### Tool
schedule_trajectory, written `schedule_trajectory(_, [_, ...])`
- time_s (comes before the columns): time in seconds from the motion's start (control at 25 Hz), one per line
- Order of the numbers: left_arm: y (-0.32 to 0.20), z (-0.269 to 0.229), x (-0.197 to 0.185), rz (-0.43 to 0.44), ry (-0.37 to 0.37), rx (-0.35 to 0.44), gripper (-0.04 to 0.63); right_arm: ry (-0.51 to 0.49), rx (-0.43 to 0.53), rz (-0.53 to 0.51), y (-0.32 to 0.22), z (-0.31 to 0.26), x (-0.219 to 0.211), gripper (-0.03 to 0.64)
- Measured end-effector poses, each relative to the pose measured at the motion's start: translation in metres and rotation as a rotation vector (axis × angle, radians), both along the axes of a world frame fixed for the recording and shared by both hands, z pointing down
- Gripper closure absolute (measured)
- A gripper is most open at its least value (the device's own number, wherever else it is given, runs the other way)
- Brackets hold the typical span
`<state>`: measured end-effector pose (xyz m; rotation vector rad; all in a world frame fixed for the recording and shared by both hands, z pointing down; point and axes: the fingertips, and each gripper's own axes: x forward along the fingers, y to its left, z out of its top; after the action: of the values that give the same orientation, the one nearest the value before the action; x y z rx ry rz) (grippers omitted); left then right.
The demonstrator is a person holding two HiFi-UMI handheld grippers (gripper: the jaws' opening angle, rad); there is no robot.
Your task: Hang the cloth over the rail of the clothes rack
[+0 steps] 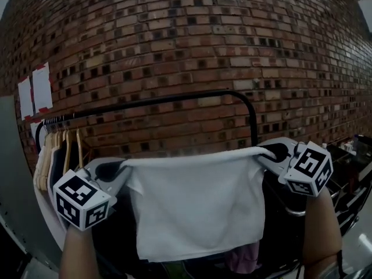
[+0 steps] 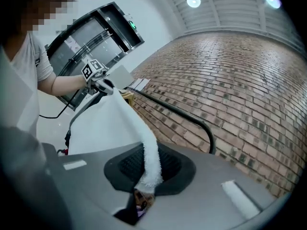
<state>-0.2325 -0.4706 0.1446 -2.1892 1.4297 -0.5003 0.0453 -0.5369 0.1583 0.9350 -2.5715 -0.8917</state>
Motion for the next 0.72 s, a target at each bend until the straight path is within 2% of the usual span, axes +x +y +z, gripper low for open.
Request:
schedule_trajectory(0.4, [-0.061,-0.116,-0.052,-0.052,-0.149,0.142,0.575,0.029,0.174,0.032,-0.062,-0.121,-0.049,0.589])
schedule_trajectory(0.72, [-0.115,-0.194,-0.080,-0.056,-0.203,0.164,0.575,0.055,0.250,0.086,-0.110,-0.209,-0.075,0.589])
